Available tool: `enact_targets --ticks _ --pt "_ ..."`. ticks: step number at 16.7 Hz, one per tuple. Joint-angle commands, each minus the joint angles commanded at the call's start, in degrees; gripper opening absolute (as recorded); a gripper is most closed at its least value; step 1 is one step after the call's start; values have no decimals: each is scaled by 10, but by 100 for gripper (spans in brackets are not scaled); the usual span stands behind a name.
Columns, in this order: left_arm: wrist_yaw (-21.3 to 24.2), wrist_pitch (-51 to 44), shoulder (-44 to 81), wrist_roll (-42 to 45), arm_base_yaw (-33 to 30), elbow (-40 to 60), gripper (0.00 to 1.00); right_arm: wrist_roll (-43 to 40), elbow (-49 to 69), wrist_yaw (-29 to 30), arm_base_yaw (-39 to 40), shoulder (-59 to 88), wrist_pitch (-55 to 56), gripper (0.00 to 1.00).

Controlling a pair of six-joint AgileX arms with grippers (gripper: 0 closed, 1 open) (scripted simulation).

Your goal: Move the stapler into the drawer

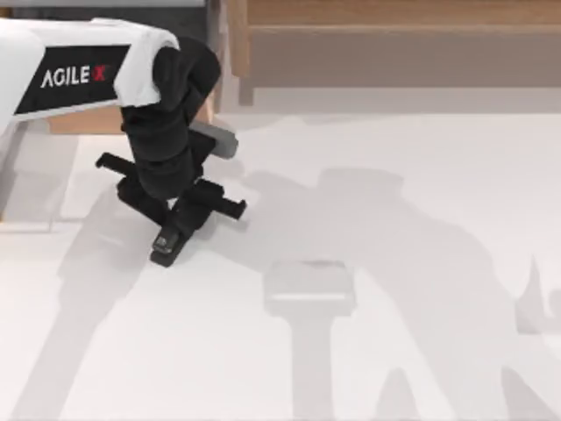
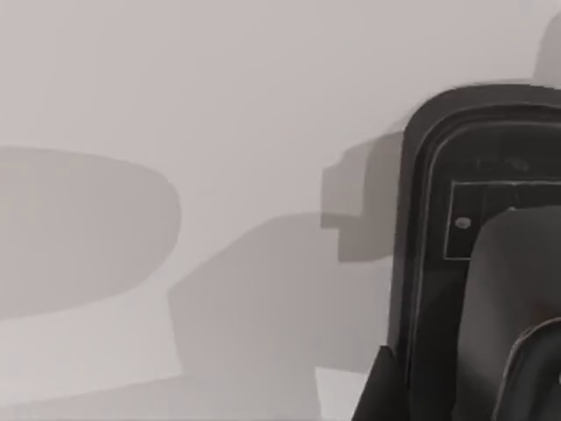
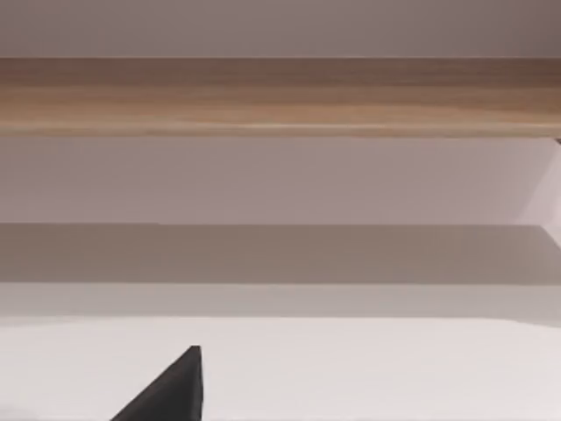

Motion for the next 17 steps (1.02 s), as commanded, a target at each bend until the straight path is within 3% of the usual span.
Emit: enact_targets --ticks 2,17 --pt "0 0 0 0 0 0 0 0 0 0 0 0 0 100" --pt "0 -27 -11 0 -2 17 0 0 0 0 0 0 0 100"
